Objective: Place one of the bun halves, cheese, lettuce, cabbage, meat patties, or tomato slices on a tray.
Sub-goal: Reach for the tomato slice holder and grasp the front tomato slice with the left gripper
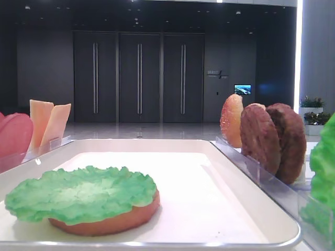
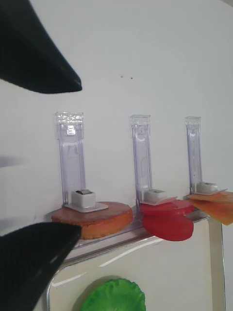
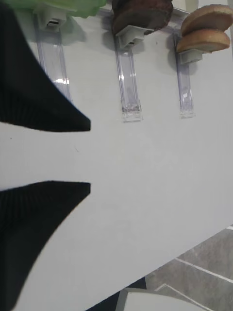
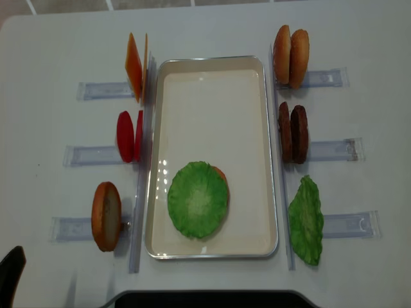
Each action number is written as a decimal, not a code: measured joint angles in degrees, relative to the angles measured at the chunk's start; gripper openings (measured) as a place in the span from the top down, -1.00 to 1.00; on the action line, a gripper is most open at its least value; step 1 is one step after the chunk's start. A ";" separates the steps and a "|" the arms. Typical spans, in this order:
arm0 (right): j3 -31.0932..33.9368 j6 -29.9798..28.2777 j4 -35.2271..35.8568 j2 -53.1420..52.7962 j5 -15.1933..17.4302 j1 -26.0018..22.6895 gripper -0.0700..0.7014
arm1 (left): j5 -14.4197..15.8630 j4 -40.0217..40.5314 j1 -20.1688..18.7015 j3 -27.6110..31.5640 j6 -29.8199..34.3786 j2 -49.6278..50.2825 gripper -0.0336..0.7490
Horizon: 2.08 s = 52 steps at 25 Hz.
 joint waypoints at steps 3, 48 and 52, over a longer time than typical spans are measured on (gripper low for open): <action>0.00 0.00 0.00 0.00 0.00 0.00 0.19 | 0.00 0.00 0.00 0.00 0.00 0.00 -0.71; 0.00 0.00 0.00 0.00 0.00 0.00 0.19 | 1.35 0.00 0.00 -6.35 -3.19 13.53 -0.71; 0.00 0.00 0.00 0.00 0.00 0.00 0.19 | 1.05 0.00 0.00 -10.60 -3.35 25.58 -0.71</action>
